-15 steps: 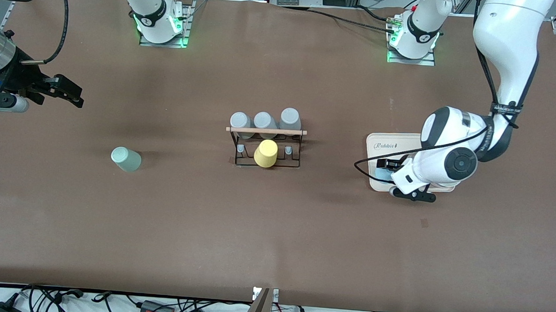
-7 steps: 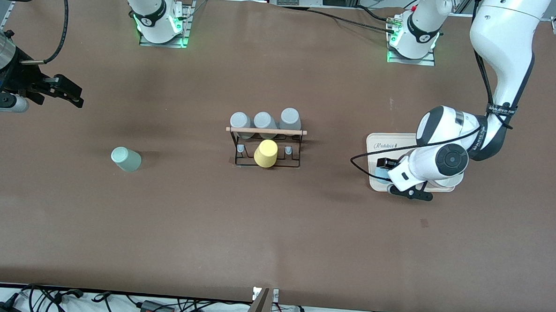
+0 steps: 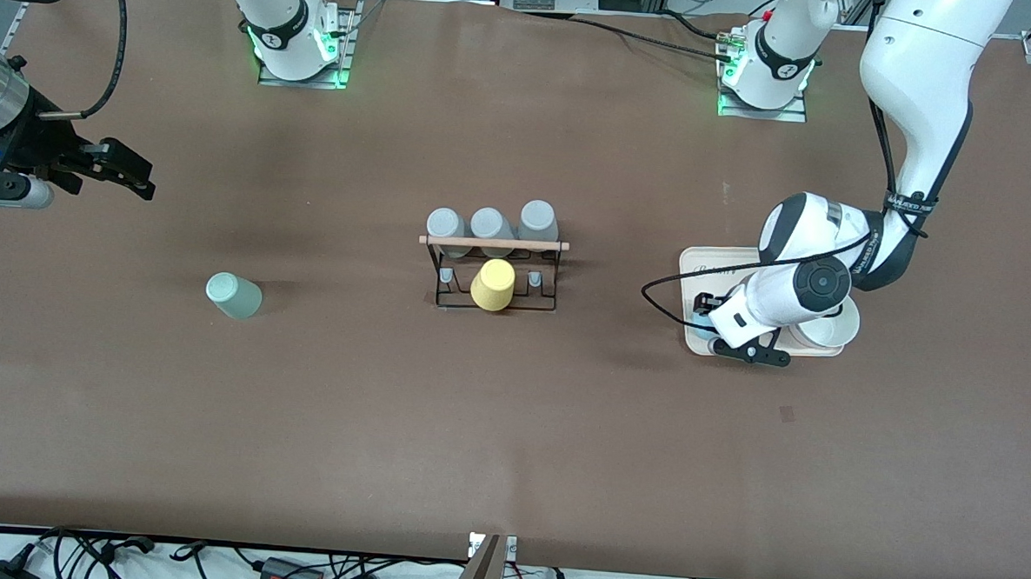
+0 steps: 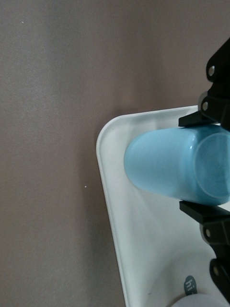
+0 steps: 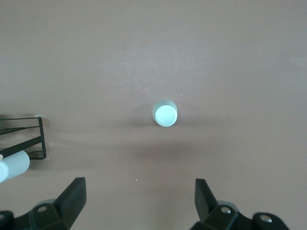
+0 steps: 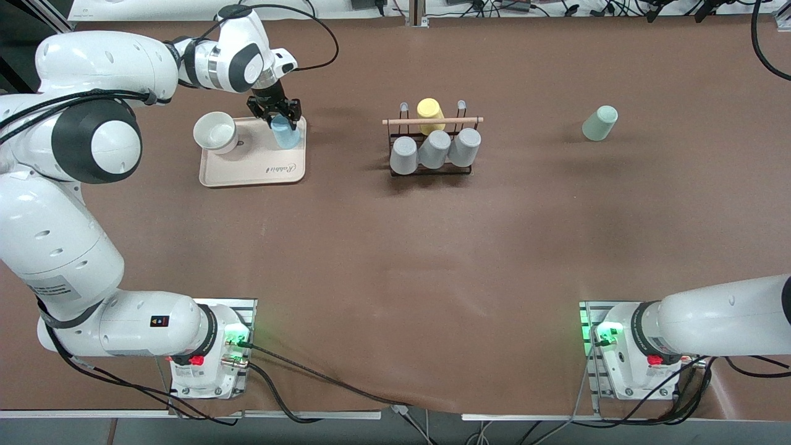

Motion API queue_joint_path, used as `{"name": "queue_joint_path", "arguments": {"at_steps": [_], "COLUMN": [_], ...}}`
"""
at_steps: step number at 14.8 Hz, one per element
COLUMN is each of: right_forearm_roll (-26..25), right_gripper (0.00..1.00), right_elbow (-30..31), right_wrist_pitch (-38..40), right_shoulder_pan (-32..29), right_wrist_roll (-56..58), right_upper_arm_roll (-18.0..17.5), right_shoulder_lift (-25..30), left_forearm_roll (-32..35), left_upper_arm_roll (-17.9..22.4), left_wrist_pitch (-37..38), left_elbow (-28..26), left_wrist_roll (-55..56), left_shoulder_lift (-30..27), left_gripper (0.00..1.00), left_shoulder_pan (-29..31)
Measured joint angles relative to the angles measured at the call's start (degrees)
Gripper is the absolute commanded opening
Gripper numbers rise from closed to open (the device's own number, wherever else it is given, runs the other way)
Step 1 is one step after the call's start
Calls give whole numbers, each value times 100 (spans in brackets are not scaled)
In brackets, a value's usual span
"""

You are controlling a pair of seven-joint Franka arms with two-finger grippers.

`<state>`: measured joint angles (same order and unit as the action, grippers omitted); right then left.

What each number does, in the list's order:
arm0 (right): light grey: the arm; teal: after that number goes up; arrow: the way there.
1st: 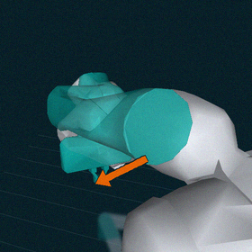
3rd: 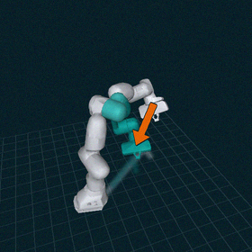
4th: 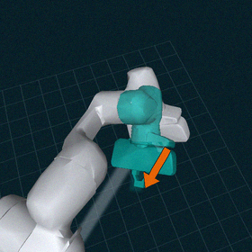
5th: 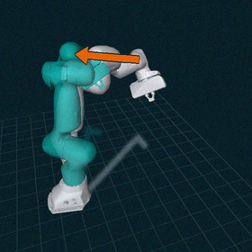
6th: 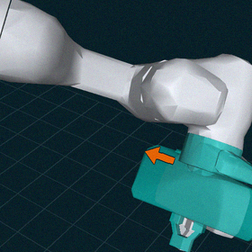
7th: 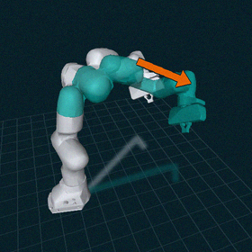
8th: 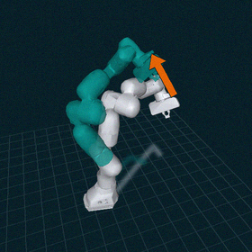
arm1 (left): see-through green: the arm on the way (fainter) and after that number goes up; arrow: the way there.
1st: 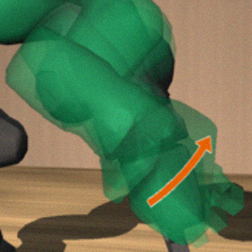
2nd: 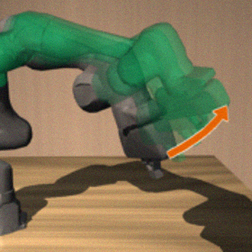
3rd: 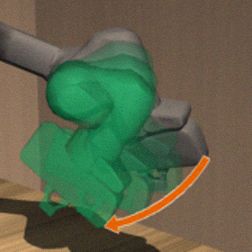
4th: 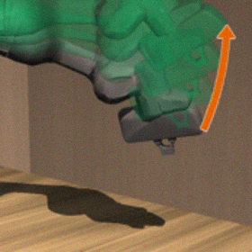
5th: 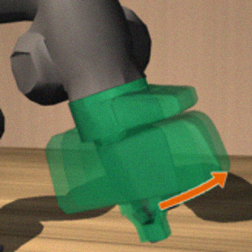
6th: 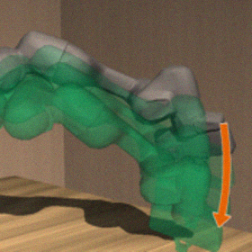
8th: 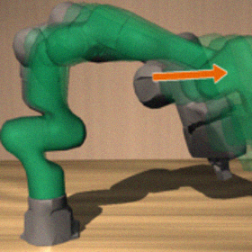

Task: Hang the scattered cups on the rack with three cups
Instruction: 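Lift the light blue cup and carry it toward the rack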

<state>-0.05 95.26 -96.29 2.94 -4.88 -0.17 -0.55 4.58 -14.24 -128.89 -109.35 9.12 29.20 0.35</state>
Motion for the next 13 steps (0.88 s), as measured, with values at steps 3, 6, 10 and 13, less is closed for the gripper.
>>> {"name": "queue_joint_path", "arguments": {"at_steps": [3, 6, 10, 13], "right_forearm_roll": [0, 0, 0, 0], "right_gripper": [100, 100, 100, 100], "right_elbow": [0, 0, -1, -3], "right_wrist_pitch": [0, 0, 0, 0], "right_shoulder_pan": [0, 0, 0, 0], "right_wrist_roll": [0, 0, 0, 0], "right_upper_arm_roll": [0, 0, 0, 0], "right_shoulder_lift": [0, 0, 0, -4], "left_forearm_roll": [0, 0, -148, -828], "left_upper_arm_roll": [-5, -213, -655, -785], "left_wrist_pitch": [45, 892, 2267, 2485], "left_elbow": [20, 491, 1806, 2273], "left_wrist_roll": [0, 30, 720, 1911], "left_shoulder_lift": [-43, -129, -274, -265], "left_gripper": [4, 1, 1, 1], "left_shoulder_pan": [0, 2, -56, -308]}}
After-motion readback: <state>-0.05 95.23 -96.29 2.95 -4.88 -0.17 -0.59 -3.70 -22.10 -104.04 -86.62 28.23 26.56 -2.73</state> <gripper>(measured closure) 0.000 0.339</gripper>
